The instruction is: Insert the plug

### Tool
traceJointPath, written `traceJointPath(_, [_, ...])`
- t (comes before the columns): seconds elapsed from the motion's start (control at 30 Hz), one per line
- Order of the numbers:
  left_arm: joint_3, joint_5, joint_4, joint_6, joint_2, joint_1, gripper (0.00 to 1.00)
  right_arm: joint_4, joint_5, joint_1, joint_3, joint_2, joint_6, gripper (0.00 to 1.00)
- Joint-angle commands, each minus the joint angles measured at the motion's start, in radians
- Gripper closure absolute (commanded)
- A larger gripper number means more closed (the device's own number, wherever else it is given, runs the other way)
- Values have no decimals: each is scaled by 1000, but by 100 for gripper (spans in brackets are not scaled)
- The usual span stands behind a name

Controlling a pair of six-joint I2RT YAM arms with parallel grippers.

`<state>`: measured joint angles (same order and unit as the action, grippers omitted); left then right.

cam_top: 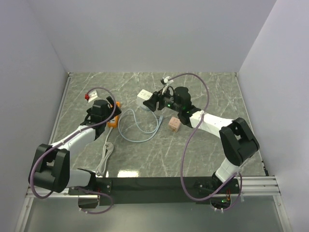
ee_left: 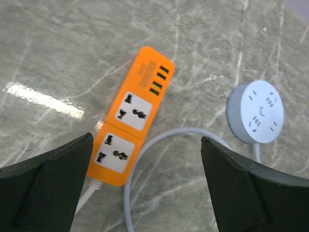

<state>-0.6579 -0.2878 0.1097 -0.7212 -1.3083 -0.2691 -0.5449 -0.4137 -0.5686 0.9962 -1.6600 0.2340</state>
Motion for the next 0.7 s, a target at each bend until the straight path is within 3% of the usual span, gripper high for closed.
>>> traceJointPath(0.0, [-11,-73,-15,-18,-14,4,1,-59,-39,6,64,0,-5,99])
traceJointPath(0.5, [-98,-7,2,8,-249,4,1,-90,-51,15,9,32,5,99])
traceJointPath(0.67, [-101,50,36,34,-284,-8,12,-96,-57,22,-8,43,10,99])
